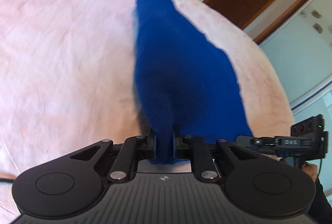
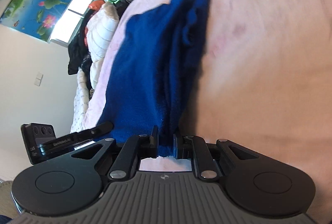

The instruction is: Fold small clothes

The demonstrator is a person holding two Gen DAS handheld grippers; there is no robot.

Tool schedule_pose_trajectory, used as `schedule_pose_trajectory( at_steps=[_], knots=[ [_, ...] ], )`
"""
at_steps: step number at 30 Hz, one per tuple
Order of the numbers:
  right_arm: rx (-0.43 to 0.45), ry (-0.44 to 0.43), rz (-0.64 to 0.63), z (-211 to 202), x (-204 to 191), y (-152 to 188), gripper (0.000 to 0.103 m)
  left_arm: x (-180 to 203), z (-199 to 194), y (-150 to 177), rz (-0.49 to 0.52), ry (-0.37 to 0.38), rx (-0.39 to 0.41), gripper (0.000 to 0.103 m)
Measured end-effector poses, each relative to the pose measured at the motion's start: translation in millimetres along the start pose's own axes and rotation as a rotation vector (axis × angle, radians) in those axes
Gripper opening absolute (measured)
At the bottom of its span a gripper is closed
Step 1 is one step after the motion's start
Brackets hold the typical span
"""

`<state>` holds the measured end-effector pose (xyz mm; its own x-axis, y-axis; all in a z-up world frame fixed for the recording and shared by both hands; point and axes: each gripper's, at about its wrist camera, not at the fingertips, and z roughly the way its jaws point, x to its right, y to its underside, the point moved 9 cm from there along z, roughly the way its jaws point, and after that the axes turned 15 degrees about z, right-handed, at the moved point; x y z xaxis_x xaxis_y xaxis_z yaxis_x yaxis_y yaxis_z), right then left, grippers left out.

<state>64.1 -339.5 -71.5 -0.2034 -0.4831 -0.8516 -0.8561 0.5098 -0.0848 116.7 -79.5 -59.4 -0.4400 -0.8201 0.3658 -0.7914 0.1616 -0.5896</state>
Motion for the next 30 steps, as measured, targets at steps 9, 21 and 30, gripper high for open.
schedule_pose_trajectory(
  at_steps=[9, 21, 30],
  knots=[
    [0.013, -0.047, -0.032, -16, -20, 13, 0.016, 15, -17, 0, 0.096, -0.04, 0.024, 0.013],
    [-0.015, -0.044, 0.002, -19, -8, 23, 0.016, 0, -15, 13, 0.077, -0.066, -0.022, 0.013],
    [0.012, -0.018, -0.003, -12, -4, 23, 0.037, 16, -8, 12, 0.219, -0.181, -0.016, 0.02]
  ],
)
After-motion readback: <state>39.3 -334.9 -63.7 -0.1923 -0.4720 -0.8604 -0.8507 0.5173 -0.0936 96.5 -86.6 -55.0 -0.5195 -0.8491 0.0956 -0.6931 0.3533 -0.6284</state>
